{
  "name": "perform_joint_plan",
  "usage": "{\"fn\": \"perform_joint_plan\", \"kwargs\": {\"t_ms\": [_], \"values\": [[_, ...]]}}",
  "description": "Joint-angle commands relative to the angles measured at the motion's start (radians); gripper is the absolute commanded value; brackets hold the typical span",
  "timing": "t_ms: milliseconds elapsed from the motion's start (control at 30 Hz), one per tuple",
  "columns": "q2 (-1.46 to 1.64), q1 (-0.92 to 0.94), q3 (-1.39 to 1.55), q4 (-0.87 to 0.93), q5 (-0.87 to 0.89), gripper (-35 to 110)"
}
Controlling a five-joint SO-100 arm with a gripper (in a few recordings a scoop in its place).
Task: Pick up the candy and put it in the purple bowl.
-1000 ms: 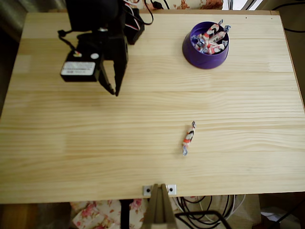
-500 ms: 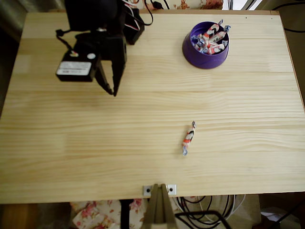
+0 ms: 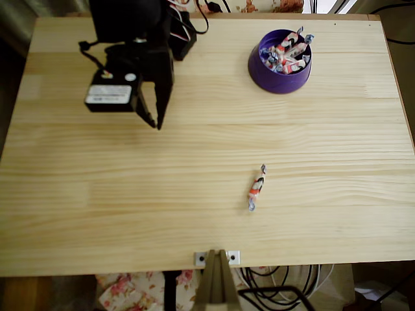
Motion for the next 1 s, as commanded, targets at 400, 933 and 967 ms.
{"fn": "perform_joint_plan", "kwargs": {"t_ms": [400,933,967], "values": [[0.014,-0.057,-0.138,0.035,0.181,0],[-0.426,-0.460,-0.620,0.083,0.492,0],[-0.485,-0.486,-0.658,0.081,0.515,0]]}}
